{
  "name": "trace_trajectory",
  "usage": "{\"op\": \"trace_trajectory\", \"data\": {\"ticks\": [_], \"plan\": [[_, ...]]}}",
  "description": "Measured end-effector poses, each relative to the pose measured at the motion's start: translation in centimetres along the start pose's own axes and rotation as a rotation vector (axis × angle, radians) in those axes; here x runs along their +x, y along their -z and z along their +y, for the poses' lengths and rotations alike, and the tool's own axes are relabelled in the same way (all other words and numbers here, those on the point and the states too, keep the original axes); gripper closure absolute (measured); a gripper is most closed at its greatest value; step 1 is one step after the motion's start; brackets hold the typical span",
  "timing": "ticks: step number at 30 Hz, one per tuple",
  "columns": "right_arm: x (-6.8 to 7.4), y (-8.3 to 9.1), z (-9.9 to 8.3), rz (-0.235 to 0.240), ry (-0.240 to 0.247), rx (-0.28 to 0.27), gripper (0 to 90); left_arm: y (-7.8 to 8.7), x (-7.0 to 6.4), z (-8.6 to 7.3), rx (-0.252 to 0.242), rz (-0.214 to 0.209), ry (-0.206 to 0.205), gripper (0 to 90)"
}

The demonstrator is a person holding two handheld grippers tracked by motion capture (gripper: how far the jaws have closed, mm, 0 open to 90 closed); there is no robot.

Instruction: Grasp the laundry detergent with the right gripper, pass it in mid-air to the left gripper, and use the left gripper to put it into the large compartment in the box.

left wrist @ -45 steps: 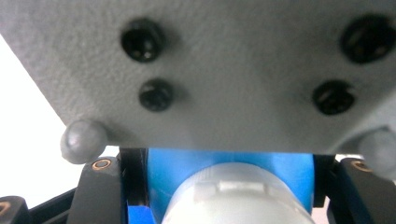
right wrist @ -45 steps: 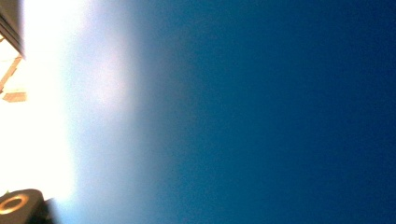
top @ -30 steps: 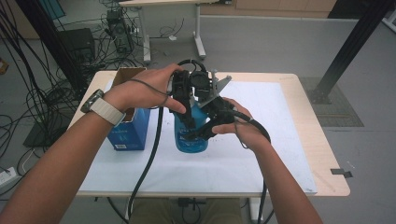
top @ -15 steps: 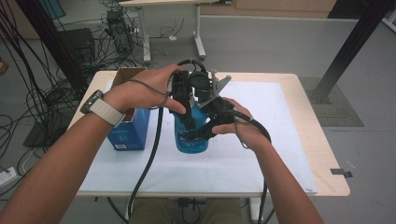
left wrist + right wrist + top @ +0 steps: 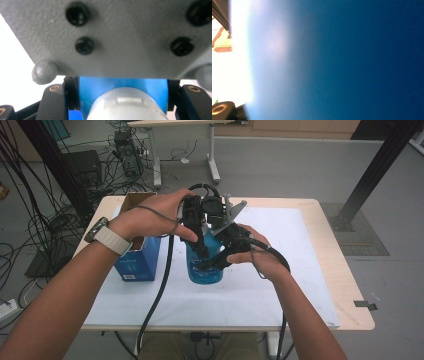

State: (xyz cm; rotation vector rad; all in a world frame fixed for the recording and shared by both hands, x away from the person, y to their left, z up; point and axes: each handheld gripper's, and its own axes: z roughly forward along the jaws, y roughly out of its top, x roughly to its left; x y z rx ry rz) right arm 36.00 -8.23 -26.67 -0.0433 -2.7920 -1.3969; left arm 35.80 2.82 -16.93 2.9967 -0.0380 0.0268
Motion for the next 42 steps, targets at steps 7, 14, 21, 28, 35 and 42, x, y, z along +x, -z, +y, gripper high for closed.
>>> {"op": "trace_trajectory", "data": {"ticks": [7,14,21,28,35,42], "plan": [[0.0,-0.04,0.1,0.003,-0.002,0.001,43.9,0.06,-0.01,-0.09,0.001,0.002,0.003,37.9],[-0.12,-0.17,0.11,0.001,0.006,0.002,43.9,-0.02,0.08,-0.21,-0.001,0.002,-0.001,37.9],[-0.17,-0.35,0.12,0.006,0.009,0.006,43.9,-0.13,0.08,-0.47,-0.008,-0.004,0.012,37.9],[-0.18,-0.37,0.15,0.007,0.007,0.009,43.9,-0.17,0.06,-0.55,-0.014,0.0,0.012,37.9],[-0.22,-0.34,0.09,0.006,0.012,0.01,43.9,-0.22,0.11,-0.52,-0.016,0.001,0.009,37.9],[-0.22,-0.25,-0.04,0.006,0.007,0.008,43.9,-0.27,0.15,-0.39,-0.012,-0.001,0.01,37.8]]}}
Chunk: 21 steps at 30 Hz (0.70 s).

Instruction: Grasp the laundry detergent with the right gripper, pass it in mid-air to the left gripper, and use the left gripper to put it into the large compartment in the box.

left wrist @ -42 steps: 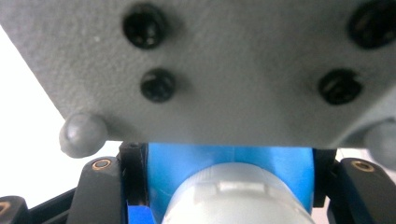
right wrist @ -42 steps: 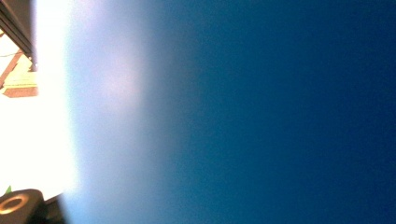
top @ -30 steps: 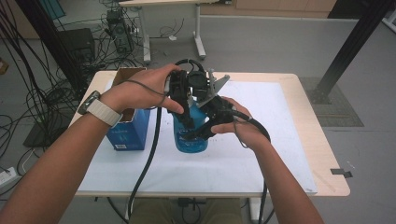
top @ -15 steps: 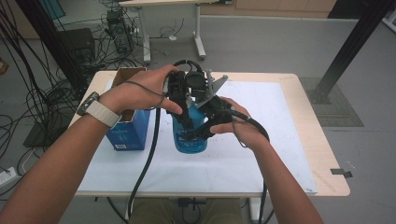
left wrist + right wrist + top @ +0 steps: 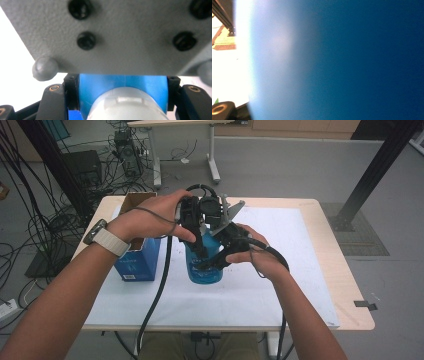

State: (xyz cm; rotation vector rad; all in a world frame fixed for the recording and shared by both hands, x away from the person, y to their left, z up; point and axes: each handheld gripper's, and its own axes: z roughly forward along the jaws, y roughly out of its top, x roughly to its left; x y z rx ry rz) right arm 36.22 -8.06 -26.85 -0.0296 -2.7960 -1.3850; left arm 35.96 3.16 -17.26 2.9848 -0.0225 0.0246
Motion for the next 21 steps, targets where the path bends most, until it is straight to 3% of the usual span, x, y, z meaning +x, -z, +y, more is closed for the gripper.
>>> {"op": "trace_trajectory", "data": {"ticks": [21], "plan": [[-0.06,-0.02,0.04,0.0,0.009,0.001,43.8,0.0,0.0,-0.1,-0.006,0.003,-0.001,37.8]]}}
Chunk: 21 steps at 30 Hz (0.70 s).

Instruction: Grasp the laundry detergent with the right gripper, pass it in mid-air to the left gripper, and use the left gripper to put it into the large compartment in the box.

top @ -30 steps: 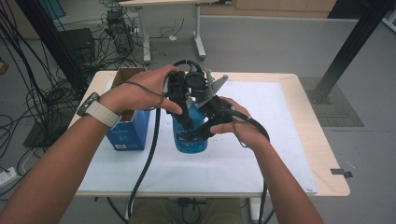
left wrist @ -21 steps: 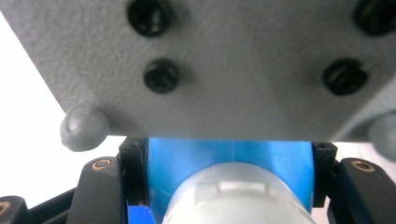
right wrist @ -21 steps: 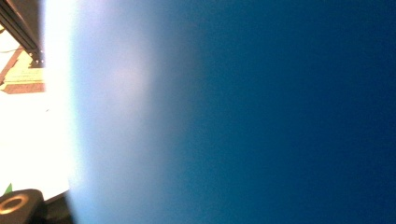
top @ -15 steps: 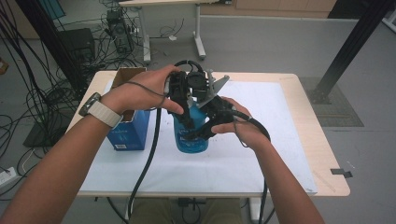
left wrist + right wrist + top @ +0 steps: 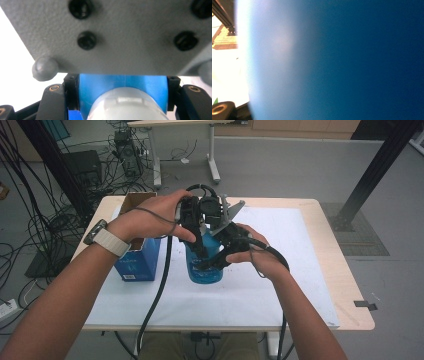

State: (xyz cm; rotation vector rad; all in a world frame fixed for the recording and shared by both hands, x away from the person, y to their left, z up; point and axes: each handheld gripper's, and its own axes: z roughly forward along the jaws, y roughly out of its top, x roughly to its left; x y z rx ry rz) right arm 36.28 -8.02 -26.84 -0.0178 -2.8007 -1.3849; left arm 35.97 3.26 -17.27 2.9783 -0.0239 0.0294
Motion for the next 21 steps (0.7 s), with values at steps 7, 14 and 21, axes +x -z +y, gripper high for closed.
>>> {"op": "trace_trajectory", "data": {"ticks": [7,14,21], "plan": [[0.04,-0.03,0.02,-0.001,-0.001,0.005,43.8,-0.05,-0.03,-0.05,-0.001,-0.003,0.004,37.8],[0.01,-0.05,0.02,-0.001,0.003,0.002,43.8,-0.03,-0.02,-0.12,-0.005,-0.002,0.005,37.8],[0.11,-0.06,0.09,0.004,-0.007,0.006,43.8,-0.04,-0.05,-0.2,-0.008,-0.004,0.007,37.8]]}}
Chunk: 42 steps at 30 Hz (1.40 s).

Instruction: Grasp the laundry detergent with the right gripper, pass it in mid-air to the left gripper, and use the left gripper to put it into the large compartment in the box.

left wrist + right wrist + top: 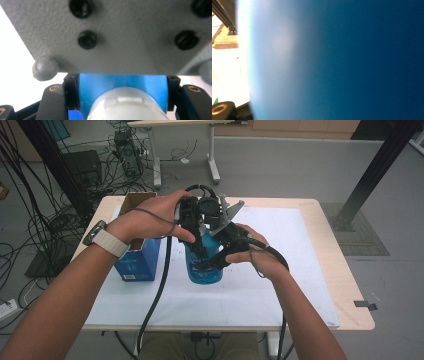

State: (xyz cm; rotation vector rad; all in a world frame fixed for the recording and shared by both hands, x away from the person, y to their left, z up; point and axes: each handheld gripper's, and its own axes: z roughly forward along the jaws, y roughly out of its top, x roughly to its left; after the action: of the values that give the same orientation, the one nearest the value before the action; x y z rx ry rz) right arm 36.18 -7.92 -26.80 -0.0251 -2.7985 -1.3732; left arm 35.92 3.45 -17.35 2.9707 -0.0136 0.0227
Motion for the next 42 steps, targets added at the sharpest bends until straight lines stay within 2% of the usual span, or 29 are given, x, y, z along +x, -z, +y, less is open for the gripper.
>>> {"op": "trace_trajectory", "data": {"ticks": [7,8,15,16,21,23,24,27,29,30,33,35,37,39,42], "plan": [[0.0,0.0,0.0,0.001,0.0,-0.002,43.8,0.1,0.0,-0.1,0.001,-0.002,0.001,37.8],[-0.2,-0.1,0.0,0.001,0.016,-0.007,43.8,0.1,0.0,-0.1,-0.001,-0.001,0.002,37.9],[0.0,0.0,0.0,0.004,-0.001,-0.008,43.7,0.1,0.0,0.0,0.002,0.002,0.007,38.0],[-0.2,-0.1,0.0,0.004,0.015,-0.013,43.7,0.1,0.0,0.0,-0.002,0.002,0.009,38.0],[-0.3,0.0,-0.1,0.017,0.019,-0.018,42.7,0.1,0.0,-0.1,-0.015,0.004,0.012,38.0],[-0.3,0.1,-0.5,-0.002,0.02,-0.021,32.1,0.2,0.0,-0.1,-0.014,0.003,0.009,38.0],[-0.4,0.3,-0.9,-0.014,-0.006,-0.011,27.0,0.2,-0.1,-0.1,-0.016,0.005,0.012,38.1],[-0.5,1.5,-2.2,-0.006,-0.057,-0.007,21.4,0.4,-0.2,-0.1,-0.011,0.008,0.016,38.0],[-0.6,2.6,-3.1,-0.026,-0.089,0.017,19.1,0.6,-0.2,-0.1,-0.009,0.013,0.017,38.0],[-0.6,3.2,-3.5,-0.012,-0.103,0.037,18.9,0.6,-0.2,-0.1,-0.009,0.014,0.019,38.0],[-0.7,4.9,-4.4,-0.041,-0.143,0.123,16.1,0.8,-0.3,-0.1,-0.002,0.017,0.031,38.0],[-0.8,5.7,-4.8,-0.052,-0.168,0.153,13.9,0.9,-0.3,0.0,0.004,0.024,0.038,38.0],[-1.0,6.6,-5.0,-0.089,-0.201,0.199,9.8,1.0,-0.4,0.1,0.016,0.032,0.056,37.9],[-1.2,7.4,-5.2,-0.114,-0.212,0.24,8.5,1.2,-0.4,0.1,0.022,0.039,0.08,37.9],[-1.3,8.3,-5.3,-0.156,-0.203,0.306,6.8,1.5,-0.3,0.0,0.032,0.053,0.115,37.9]]}}
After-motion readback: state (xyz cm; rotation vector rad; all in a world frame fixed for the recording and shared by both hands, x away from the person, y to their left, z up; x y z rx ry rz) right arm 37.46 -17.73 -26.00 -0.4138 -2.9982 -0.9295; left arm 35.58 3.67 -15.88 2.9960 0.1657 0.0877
